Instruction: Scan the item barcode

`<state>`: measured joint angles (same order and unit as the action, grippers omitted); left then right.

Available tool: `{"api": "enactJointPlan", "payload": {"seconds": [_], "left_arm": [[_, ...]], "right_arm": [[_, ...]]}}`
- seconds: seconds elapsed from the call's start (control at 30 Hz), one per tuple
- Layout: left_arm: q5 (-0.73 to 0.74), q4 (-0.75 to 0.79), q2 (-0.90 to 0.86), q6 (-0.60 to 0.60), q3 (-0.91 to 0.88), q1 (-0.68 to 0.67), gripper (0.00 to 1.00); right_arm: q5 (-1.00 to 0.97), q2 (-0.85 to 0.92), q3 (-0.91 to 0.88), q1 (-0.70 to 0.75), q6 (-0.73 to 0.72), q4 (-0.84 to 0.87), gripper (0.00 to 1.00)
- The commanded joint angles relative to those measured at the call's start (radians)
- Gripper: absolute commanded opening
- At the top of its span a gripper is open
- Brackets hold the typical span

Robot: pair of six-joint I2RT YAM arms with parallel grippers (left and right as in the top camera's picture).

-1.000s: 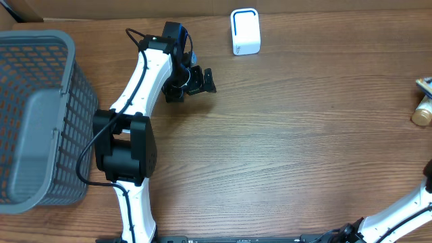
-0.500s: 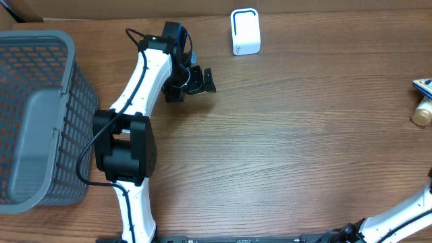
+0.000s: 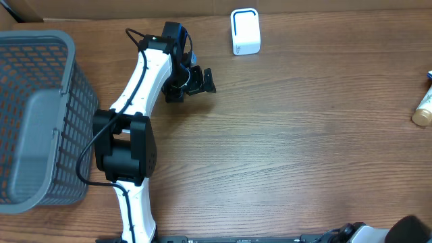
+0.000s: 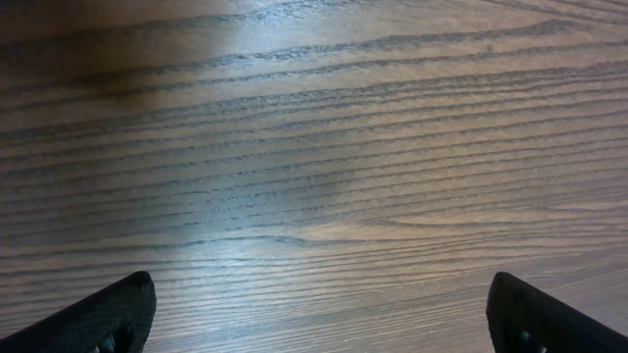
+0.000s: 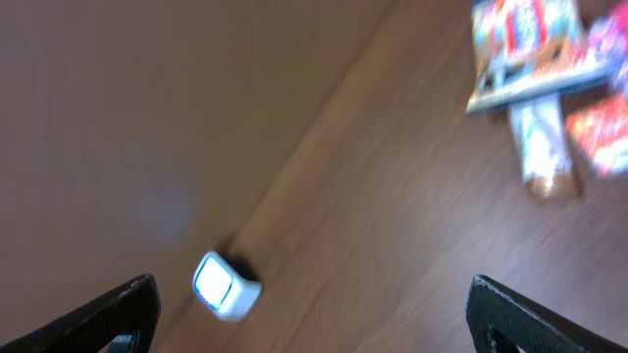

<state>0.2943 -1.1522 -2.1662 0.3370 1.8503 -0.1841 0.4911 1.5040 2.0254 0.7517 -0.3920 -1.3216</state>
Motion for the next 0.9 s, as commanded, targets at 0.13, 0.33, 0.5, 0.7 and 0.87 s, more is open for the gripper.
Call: {"api": "enactJointPlan", "payload": {"seconds": [0.13, 0.33, 0.5, 0.7, 0.87], "left_arm": [[-0.010, 0.001, -0.005, 0.007, 0.002, -0.013, 1.00], [-0.010, 0.002, -0.005, 0.007, 0.002, -0.013, 1.00], [-0.011, 0.002, -0.005, 0.007, 0.002, -0.013, 1.00], [-0.011, 0.002, -0.005, 0.007, 0.002, -0.013, 1.00], [-0.011, 0.002, -0.005, 0.007, 0.002, -0.013, 1.00]], "right_arm": [[0.027, -0.067, -0.011, -0.099, 0.111, -0.186, 1.00], [0.026, -0.124, -0.059, -0.261, 0.190, -0.274, 0.99], [0.027, -0.180, -0.150, -0.401, 0.191, -0.251, 0.97], [0.026, -0.256, -0.297, -0.513, 0.183, -0.186, 0.95], [-0.025, -0.332, -0.413, -0.543, 0.183, -0.166, 0.95]]}}
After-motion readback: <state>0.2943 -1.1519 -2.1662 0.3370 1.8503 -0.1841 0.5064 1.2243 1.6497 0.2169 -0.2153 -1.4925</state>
